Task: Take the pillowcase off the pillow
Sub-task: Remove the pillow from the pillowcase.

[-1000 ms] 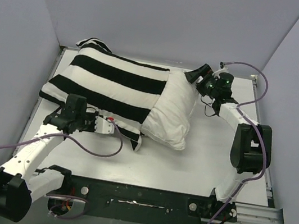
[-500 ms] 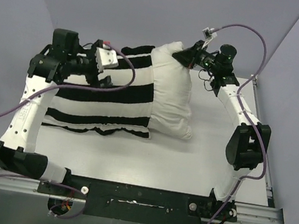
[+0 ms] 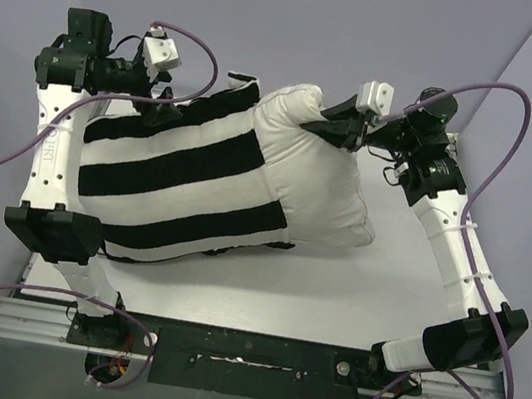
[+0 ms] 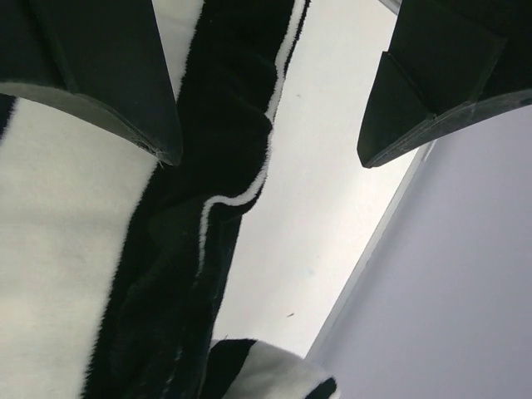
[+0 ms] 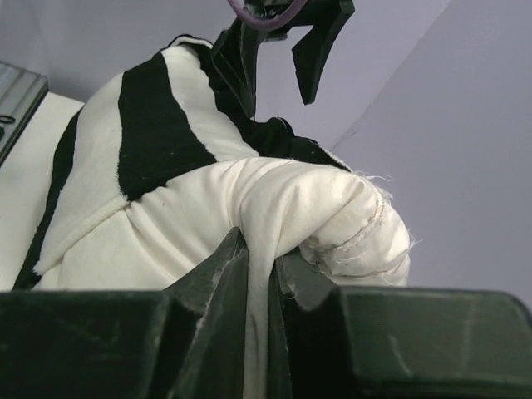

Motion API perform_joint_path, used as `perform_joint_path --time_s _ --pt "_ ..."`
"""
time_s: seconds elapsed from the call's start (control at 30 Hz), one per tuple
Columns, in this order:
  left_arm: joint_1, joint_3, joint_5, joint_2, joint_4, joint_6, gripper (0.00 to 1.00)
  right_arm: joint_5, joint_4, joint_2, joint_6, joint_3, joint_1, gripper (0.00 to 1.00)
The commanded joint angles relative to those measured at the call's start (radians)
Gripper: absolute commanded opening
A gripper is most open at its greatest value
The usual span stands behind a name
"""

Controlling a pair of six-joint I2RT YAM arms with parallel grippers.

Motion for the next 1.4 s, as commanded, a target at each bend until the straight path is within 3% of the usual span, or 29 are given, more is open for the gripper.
perform_joint_path --time_s 0.0,0.07,0.23,0.3,0.47,0.63,0.73,0.8,0.83,0.9,0.93,1.1,1.2,1.27,1.37 --pt "0.001 0.076 0.137 0.002 -0.14 0.074 0.86 0.03 -0.243 -0.061 -0.409 0.055 0.068 0.0" --pt "0.013 0.096 0.199 0.007 -0.173 0.076 0.87 0.087 -0.357 -0.059 -0.508 0.085 0.107 0.0" --pt "-0.009 0.204 0.284 0.077 -0.403 0.157 0.87 0.115 -0.402 -0.068 -0.565 0.085 0.152 0.0" --pt "-0.018 0.189 0.275 0.09 -0.371 0.124 0.86 0.12 -0.408 -0.07 -0.574 0.085 0.164 0.0" --pt "-0.009 0.045 0.191 0.059 -0.115 -0.021 0.83 0.124 -0.43 -0.089 -0.602 0.08 0.193 0.0" --pt "-0.02 0.047 0.209 0.102 -0.18 0.014 0.8 0.117 -0.428 -0.1 -0.602 0.067 0.208 0.0" --pt "-0.037 0.07 0.214 0.145 -0.252 0.036 0.62 0.115 -0.43 -0.096 -0.598 0.058 0.21 0.0" --pt "-0.036 0.066 0.206 0.159 -0.24 0.015 0.39 0.12 -0.427 -0.098 -0.591 0.047 0.21 0.0" --pt "-0.029 0.059 0.2 0.163 -0.224 0.002 0.23 0.121 -0.423 -0.099 -0.584 0.04 0.21 0.0" --pt "-0.012 0.024 0.177 0.153 -0.144 -0.051 0.05 0.136 -0.399 -0.109 -0.563 0.015 0.205 0.0" --pt "-0.003 0.001 0.167 0.143 -0.097 -0.075 0.0 0.15 -0.369 -0.118 -0.54 -0.007 0.199 0.0" --pt "0.013 -0.163 0.063 0.049 0.161 -0.16 0.0 0.154 -0.066 -0.151 -0.212 -0.14 0.071 0.0" --pt "0.013 -0.285 -0.042 -0.036 0.313 -0.166 0.0 0.301 0.064 -0.158 -0.024 -0.221 -0.013 0.0" --pt "0.015 -0.337 -0.104 -0.066 0.374 -0.152 0.0 0.343 0.138 -0.153 0.1 -0.263 -0.088 0.0" --pt "0.031 -0.352 -0.161 -0.073 0.391 -0.123 0.0 0.396 0.403 -0.181 0.288 -0.415 -0.21 0.0"
